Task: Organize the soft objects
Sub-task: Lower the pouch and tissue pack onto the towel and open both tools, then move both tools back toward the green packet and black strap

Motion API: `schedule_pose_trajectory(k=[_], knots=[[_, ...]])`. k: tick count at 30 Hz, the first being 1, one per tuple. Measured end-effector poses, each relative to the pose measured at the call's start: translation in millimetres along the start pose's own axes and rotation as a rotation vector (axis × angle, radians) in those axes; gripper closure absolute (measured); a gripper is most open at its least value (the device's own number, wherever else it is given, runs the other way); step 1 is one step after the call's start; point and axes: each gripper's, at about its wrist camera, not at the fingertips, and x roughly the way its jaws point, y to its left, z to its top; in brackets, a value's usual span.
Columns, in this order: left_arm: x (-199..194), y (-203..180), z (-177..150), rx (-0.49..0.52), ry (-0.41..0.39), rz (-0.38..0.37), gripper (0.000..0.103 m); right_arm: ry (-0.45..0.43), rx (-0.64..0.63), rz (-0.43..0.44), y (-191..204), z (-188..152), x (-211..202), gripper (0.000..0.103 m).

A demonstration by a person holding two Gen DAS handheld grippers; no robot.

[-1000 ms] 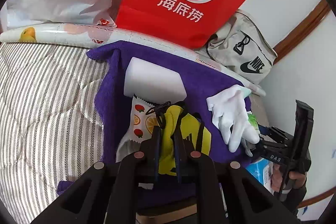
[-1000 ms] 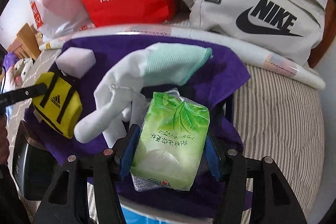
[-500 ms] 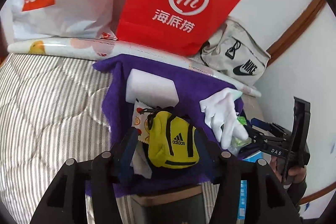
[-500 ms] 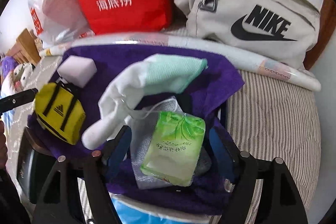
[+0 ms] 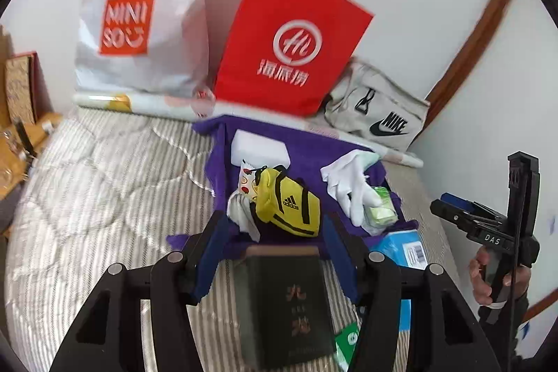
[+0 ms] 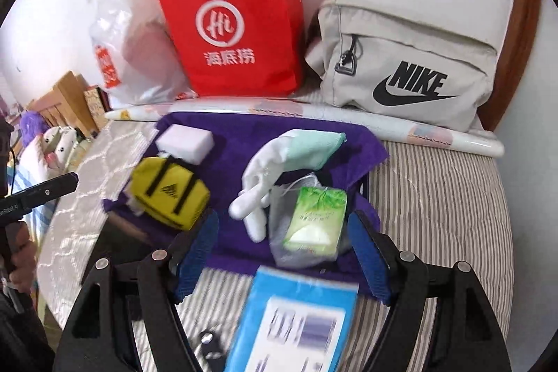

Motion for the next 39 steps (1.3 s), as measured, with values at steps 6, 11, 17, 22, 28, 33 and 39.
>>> schedule_pose_trajectory(k=[6, 11, 17, 22, 28, 33, 39], knots=[[-48.7, 0.8, -29.6, -0.052, -0.034, -0.069, 0.049, -0.042, -0.002, 0.03, 12.9, -33.4, -44.2, 0.027], [-75.1, -16.3, -56.6, -0.009, -0.027, -0.078, 0.049, -0.062, -0.015, 0.02, 25.5, -62.5, -76.9, 0.027], [-87.2, -26.4, -92.7, -0.001, 0.002, -0.125, 0.049, -0.069, -0.01, 0.047, 34.9, -102.0, -104.5, 0.027], [-87.5, -32.4, -120.8, 0.031, 0.015, -0.078, 0.049, -0.045, 0.01, 0.035, 38.0, -129.7, -104.2, 0.027], [-74.1, -18.3, -145.2, 0.011, 0.053, -0.044, 0.048, 0.014, -0.002, 0.054, 42.0, -160.4, -80.2, 0.027], [-46.8, -2.4, -157.9, -0.028, 0.117, -0.022, 0.048, 0.051, -0.045, 0.081, 55.1, -179.5, -55.6, 0.035], [-30.5, 1.8, -165.6, -0.036, 0.158, -0.031, 0.048, 0.091, -0.124, 0.051, 69.5, -194.5, -27.1, 0.055]])
